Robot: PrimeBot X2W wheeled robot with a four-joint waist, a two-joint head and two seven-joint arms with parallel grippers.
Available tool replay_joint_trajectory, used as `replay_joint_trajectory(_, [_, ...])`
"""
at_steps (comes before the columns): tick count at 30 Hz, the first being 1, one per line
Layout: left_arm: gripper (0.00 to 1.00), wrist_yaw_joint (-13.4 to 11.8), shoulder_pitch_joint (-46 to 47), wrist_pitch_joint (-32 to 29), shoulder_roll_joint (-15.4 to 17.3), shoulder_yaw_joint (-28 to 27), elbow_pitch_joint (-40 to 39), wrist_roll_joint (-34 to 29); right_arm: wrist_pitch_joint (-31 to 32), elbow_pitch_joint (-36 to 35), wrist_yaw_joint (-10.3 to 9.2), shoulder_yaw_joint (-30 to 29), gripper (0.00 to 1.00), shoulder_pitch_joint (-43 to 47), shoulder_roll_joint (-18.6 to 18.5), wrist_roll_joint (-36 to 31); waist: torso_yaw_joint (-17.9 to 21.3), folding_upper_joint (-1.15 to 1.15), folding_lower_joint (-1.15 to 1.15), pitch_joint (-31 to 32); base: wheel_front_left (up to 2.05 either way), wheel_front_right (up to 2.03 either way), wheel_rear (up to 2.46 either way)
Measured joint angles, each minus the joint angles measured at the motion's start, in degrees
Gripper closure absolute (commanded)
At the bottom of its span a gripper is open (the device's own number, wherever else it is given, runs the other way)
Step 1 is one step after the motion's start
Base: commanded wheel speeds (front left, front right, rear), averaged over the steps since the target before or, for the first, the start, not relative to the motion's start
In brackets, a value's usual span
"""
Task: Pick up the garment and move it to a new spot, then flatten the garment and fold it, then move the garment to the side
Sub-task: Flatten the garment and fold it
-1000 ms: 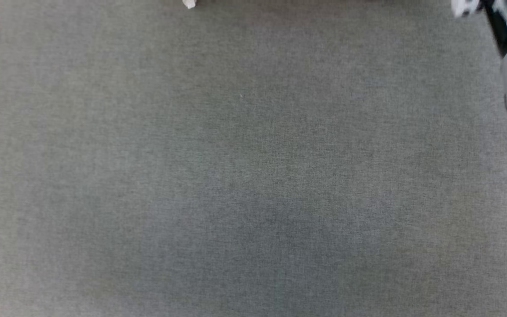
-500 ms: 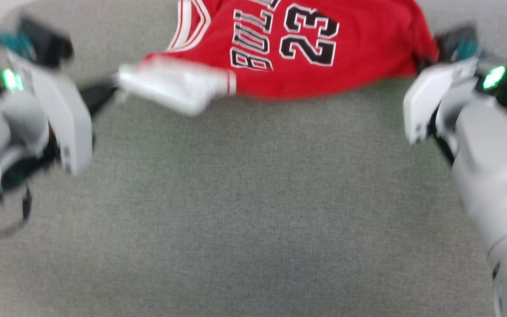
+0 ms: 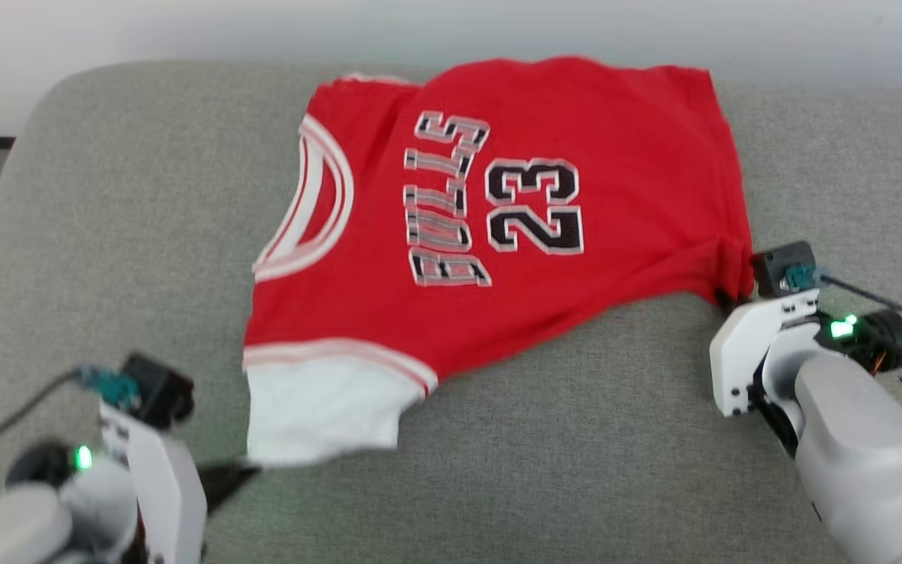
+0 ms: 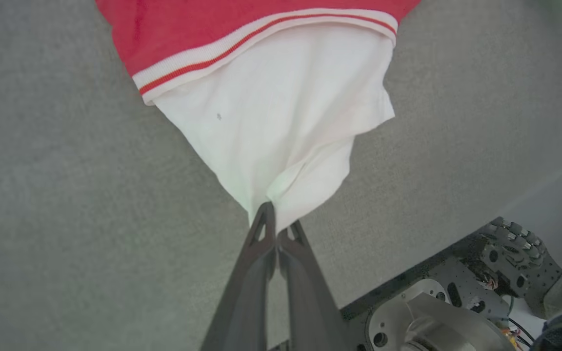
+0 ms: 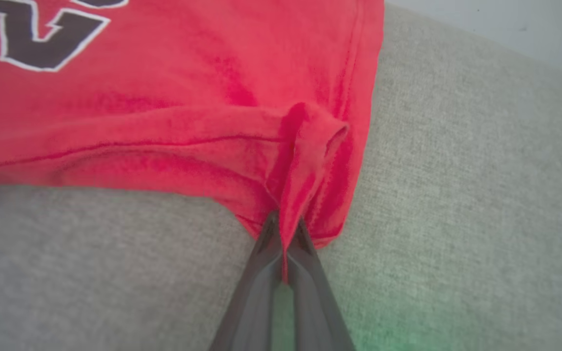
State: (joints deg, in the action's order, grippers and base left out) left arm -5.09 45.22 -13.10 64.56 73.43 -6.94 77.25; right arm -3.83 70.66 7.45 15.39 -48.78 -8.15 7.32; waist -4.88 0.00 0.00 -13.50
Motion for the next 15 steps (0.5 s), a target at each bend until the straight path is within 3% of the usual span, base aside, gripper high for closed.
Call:
replay_joint_trajectory(3, [1.0,-2.8,-4.2,-1.0,1.4,0.0,-4.0,1.5,3.1,-5.4,-0.27,5.3,1.0,3.6,-1.5,5.8,0.1,0.0,0.0,0.5,0.0,0.0,0.0])
replay_joint_trajectory(6, [1.0,-5.3,-7.5,-1.3,2.8,0.0,-7.6,3.0,8.3,-15.4,-0.41,11.8,1.0,8.9,-5.2,13.4,0.3,0.0,0.0,0.8,0.0,0.0,0.0])
replay_joint_trajectory(11, [1.0,-8.9,-12.7,-1.2,5.4,0.0,-12.3,5.6,20.5,-39.5,-0.21,19.0,1.0,20.6,-18.0,28.0,0.6,0.0,0.0,1.2,0.0,0.0,0.0])
replay_joint_trajectory(15, [1.0,-10.1,-13.9,0.6,7.3,-0.1,-13.8,6.0,27.6,-54.5,0.15,17.9,1.0,30.0,-27.9,34.0,0.9,0.0,0.0,1.2,0.0,0.0,0.0])
